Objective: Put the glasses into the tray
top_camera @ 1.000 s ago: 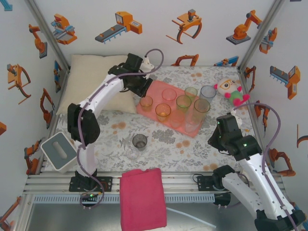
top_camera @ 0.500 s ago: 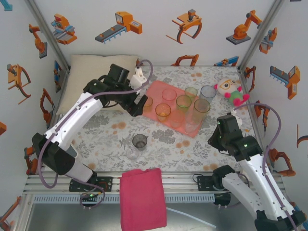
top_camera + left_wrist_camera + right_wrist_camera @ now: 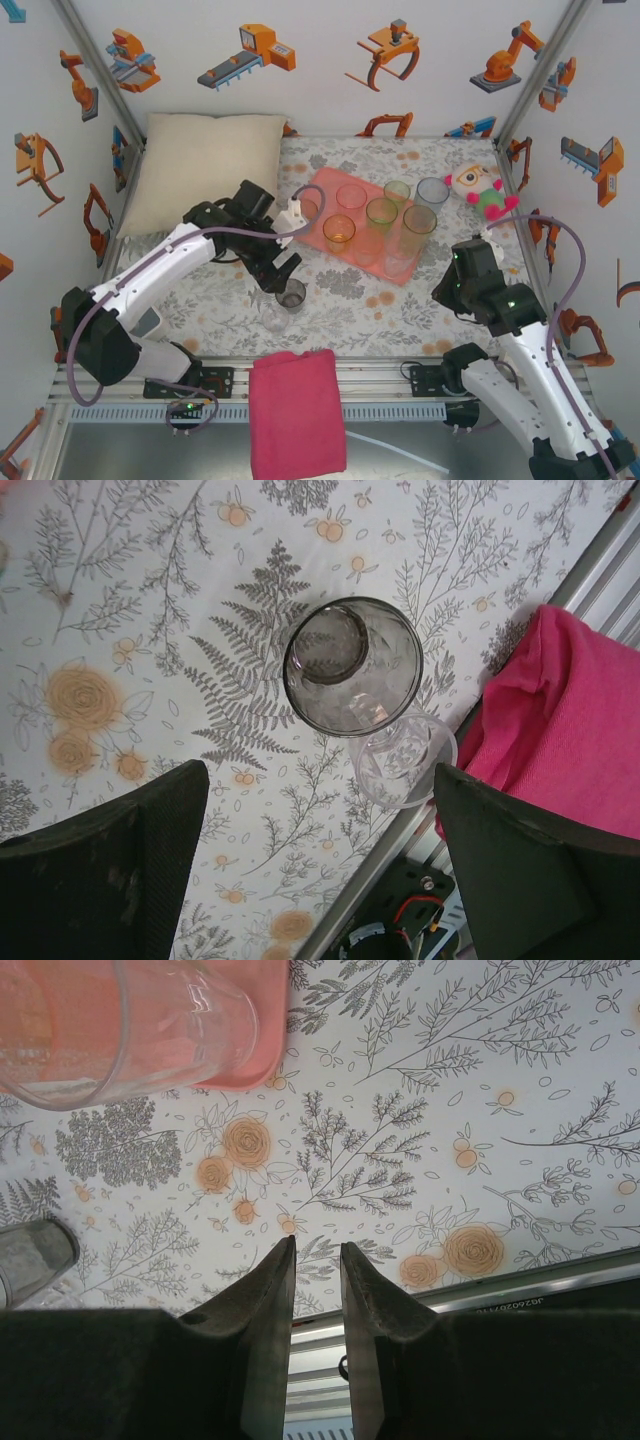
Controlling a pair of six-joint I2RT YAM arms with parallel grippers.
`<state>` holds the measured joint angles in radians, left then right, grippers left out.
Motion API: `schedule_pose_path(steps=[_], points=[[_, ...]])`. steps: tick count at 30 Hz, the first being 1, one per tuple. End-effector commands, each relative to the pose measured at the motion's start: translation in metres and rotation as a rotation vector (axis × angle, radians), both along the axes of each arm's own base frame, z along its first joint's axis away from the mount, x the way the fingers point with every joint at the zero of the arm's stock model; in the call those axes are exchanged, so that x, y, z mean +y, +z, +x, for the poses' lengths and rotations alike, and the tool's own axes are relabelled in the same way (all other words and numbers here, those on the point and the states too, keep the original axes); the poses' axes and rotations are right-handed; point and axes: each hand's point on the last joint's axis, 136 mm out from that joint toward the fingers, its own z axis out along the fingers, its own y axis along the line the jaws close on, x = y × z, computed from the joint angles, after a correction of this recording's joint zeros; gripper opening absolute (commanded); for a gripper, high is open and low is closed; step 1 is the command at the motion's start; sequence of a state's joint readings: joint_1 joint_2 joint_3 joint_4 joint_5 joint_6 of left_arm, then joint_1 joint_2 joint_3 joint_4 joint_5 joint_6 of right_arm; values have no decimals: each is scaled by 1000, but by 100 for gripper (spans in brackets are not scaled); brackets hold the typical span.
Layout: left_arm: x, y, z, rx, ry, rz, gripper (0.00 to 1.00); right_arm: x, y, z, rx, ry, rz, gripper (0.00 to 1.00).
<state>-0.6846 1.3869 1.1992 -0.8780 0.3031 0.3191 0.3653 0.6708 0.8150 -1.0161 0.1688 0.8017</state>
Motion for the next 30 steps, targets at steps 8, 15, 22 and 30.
schedule_pose_path(steps=[8,15,22,30], points=[[-4,-19,-9,-3,-42,4,83,2,11,2,-20,-8,18,28],[-6,-23,-5,-21,-44,24,80,2,10,3,-18,-11,17,28],[-8,-34,2,-39,-48,56,76,2,9,3,-17,-10,15,28],[-15,-45,10,-43,-43,62,70,0,8,1,-18,-14,11,28]])
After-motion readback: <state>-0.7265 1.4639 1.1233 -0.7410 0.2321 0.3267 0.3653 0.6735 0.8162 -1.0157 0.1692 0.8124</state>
